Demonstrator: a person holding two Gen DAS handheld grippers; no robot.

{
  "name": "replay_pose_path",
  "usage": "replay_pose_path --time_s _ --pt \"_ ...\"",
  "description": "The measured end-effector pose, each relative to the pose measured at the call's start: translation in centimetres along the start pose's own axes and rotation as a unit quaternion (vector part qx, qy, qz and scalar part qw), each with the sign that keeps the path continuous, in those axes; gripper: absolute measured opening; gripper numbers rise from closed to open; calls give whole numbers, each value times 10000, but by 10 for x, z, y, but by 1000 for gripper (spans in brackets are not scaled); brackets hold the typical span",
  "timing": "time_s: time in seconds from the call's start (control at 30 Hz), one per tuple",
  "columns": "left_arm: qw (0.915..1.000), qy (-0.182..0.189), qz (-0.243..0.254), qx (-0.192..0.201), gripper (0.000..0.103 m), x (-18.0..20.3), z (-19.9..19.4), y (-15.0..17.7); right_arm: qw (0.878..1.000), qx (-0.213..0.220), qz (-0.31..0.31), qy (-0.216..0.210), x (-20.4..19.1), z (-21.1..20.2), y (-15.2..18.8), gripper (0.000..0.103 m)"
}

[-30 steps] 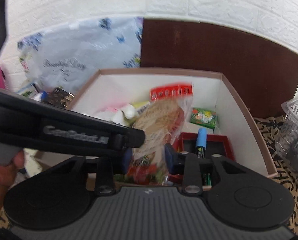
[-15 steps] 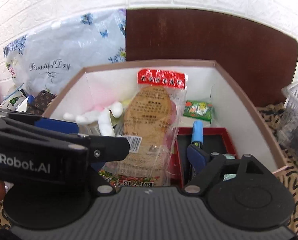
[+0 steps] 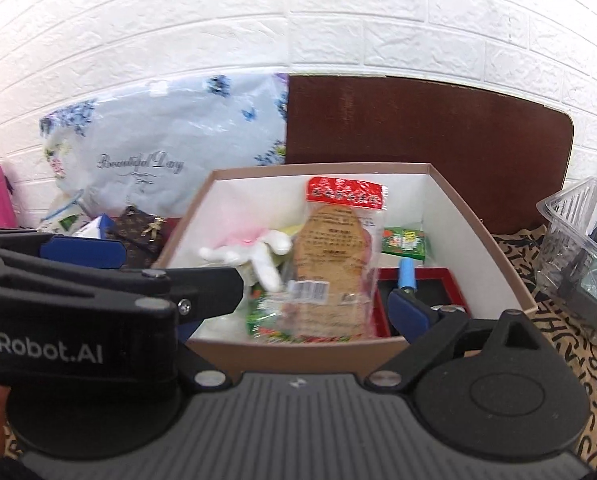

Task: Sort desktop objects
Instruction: 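Move the left gripper back over the table to the blue tape roll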

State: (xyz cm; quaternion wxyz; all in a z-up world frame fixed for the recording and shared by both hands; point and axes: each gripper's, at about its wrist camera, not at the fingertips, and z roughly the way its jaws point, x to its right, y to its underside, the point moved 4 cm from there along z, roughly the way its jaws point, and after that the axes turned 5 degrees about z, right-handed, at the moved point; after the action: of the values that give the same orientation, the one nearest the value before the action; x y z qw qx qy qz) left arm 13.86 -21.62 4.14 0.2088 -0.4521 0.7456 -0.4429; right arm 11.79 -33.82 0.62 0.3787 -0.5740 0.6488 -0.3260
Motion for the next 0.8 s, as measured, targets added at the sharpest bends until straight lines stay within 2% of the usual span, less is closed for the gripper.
replay_pose_path --time_s 0.23,0.4,0.7,0.8 --pt "9994 -275 -221 55 100 -21 -40 27 9994 -25 -84 -334 -39 -24 17 95" --pt "9977 -344 -584 -7 100 -45 -66 57 9973 -150 -324 -639 -78 -35 38 95" --pt "9910 -754 -1094 -144 100 -107 -106 118 9848 -383 -907 -1434 -157 -42 80 95" --pt "9860 -971 -1340 -190 100 -134 -112 134 9812 -476 -1077 -1531 -178 -34 93 95"
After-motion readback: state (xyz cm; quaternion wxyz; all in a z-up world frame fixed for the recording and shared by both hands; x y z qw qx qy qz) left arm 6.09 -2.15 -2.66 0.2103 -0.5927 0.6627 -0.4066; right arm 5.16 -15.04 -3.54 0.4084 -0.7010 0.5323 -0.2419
